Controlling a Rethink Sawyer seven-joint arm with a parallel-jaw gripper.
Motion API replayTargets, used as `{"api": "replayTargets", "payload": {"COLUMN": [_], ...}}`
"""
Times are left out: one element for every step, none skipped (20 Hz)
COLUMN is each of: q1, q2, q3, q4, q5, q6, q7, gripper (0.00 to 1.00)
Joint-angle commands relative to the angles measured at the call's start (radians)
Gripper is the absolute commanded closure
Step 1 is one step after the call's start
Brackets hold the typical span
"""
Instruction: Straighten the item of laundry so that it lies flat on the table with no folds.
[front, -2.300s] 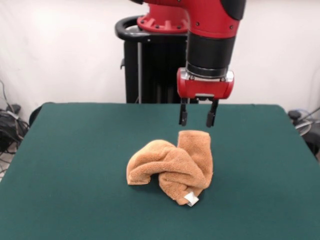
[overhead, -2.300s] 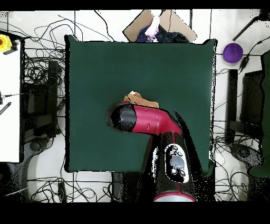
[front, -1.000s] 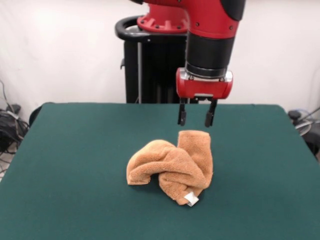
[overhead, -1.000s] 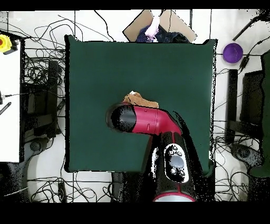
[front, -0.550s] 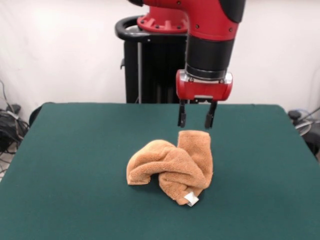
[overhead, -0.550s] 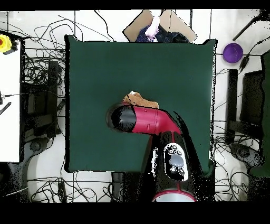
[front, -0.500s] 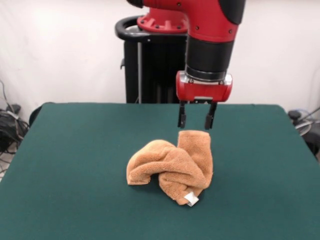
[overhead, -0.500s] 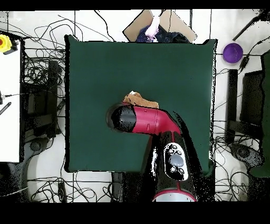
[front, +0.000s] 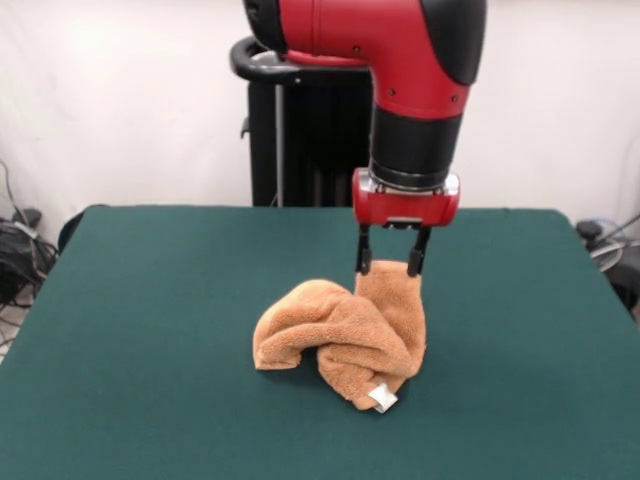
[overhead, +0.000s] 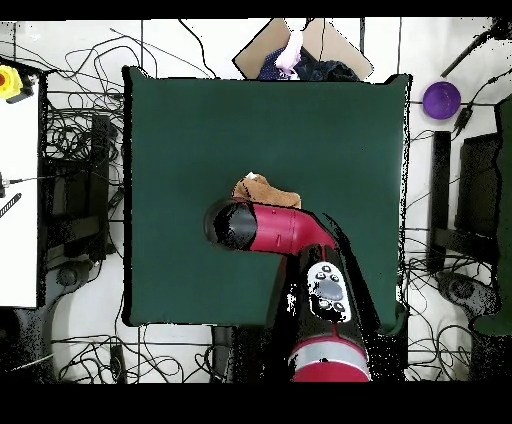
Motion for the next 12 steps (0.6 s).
{"api": "replayTargets", "payload": {"q1": [0.003,0.003,0.004,0.004,0.005,0.005,0.005,0.006,0.007,0.009,0.01,0.013], "q2": [0.036,0.043,0.052,0.057,0.061,0.06,0.057,0.058,0.06,0.065,0.072,0.081], "q3": [0.036,0.036,0.035,0.034,0.033,0.032,0.031,0.03,0.028,0.027,0.025,0.021], "q4": [0.007,0.003,-0.002,-0.002,-0.004,-0.004,-0.004,-0.002,-0.005,-0.006,-0.013,-0.026], "q5": [-0.046,-0.046,-0.047,-0.048,-0.048,-0.048,-0.048,-0.049,-0.05,-0.051,-0.053,-0.051], "q6": [-0.047,-0.052,-0.06,-0.067,-0.07,-0.07,-0.066,-0.066,-0.066,-0.07,-0.072,-0.07], "q7": [0.105,0.105,0.107,0.109,0.11,0.109,0.108,0.107,0.106,0.107,0.106,0.107], "gripper": [0.0,0.0,0.0,0.0,0.0,0.0,0.0,0.0,0.0,0.0,0.0,0.0]}}
